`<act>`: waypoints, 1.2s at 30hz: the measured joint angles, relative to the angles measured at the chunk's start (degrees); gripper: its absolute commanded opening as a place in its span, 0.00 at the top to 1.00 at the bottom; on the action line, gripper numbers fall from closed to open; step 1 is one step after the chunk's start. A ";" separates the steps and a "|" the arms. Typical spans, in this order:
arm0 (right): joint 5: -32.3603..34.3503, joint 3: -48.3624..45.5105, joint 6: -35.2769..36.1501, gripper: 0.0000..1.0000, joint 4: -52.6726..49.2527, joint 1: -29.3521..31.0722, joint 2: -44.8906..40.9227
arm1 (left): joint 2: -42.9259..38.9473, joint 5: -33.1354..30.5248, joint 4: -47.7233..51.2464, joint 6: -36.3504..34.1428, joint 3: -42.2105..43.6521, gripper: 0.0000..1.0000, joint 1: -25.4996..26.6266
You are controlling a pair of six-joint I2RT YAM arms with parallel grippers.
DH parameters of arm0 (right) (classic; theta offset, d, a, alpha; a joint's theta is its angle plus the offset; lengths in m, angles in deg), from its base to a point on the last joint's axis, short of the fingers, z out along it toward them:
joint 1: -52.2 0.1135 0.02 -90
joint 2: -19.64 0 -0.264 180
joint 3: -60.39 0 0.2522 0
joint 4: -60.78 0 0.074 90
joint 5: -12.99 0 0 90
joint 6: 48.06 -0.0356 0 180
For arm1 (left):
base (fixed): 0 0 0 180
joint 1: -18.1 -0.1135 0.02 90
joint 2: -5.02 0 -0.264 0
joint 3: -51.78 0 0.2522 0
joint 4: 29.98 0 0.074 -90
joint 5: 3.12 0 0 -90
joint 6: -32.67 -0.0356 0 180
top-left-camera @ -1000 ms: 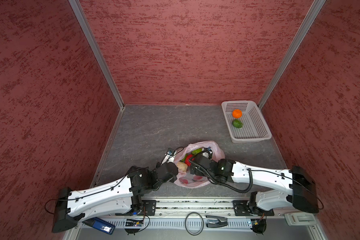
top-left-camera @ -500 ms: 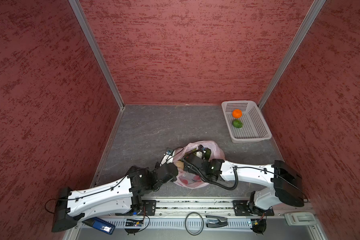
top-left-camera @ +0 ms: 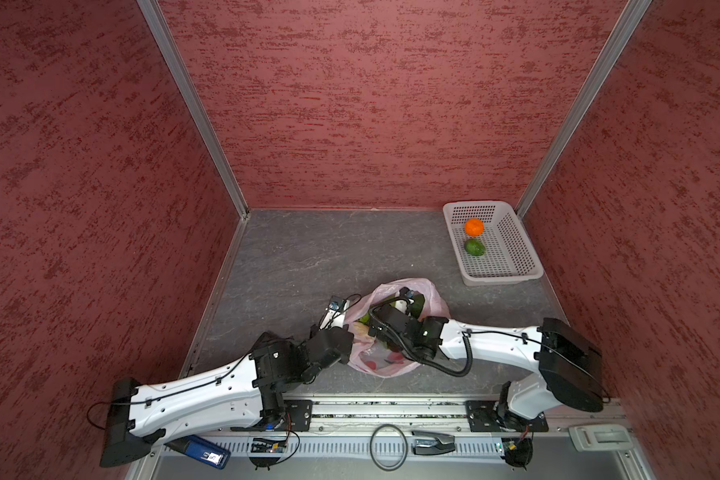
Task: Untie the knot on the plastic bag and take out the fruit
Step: 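Lower the right gripper onto the red apple while the left gripper holds the bag rim, then close the right gripper on the red apple and lift it out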
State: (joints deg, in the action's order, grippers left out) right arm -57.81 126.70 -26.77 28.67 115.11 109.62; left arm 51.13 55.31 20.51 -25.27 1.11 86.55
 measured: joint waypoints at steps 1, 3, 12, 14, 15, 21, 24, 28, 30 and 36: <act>-0.17 0.39 0.13 0.07 0.11 -0.33 0.74 | 0.20 0.04 -0.17 0.00 0.07 1.00 0.00; -0.68 1.20 0.37 0.07 0.24 -1.03 1.97 | 0.50 0.09 -0.44 0.00 0.11 1.00 0.00; -3.15 3.28 0.55 0.11 2.29 -2.82 7.78 | 0.57 0.20 -0.85 -0.42 0.22 1.00 -0.39; -3.58 3.26 0.55 0.14 2.64 -3.28 8.41 | 0.61 0.22 -0.85 -0.57 0.22 1.00 -0.63; -3.74 3.26 0.55 0.17 2.82 -3.61 8.50 | 0.61 0.22 -0.85 -0.63 0.22 1.00 -0.70; -4.76 2.21 1.49 0.40 5.79 -5.09 8.35 | 0.35 0.44 -0.83 -1.03 0.22 1.00 -1.01; -5.97 0.63 2.10 0.45 7.32 -5.29 7.30 | -0.20 0.55 -1.14 -1.49 0.22 1.00 -1.29; -8.59 -2.47 3.52 0.49 9.49 -5.38 4.79 | -0.68 0.70 -2.58 -2.47 0.22 1.00 -1.95; -10.01 -3.13 4.39 0.50 9.66 -5.38 3.65 | -0.57 0.92 -3.54 -2.91 0.20 1.00 -2.32; -13.86 -3.10 7.69 0.52 10.91 -5.38 0.33 | 0.37 1.11 -5.22 -3.67 0.17 1.00 -2.73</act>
State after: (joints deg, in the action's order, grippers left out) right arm -71.66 123.60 -19.07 39.58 109.73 109.94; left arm 51.50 56.42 15.29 -28.94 1.29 83.82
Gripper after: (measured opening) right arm 0.639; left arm 0.045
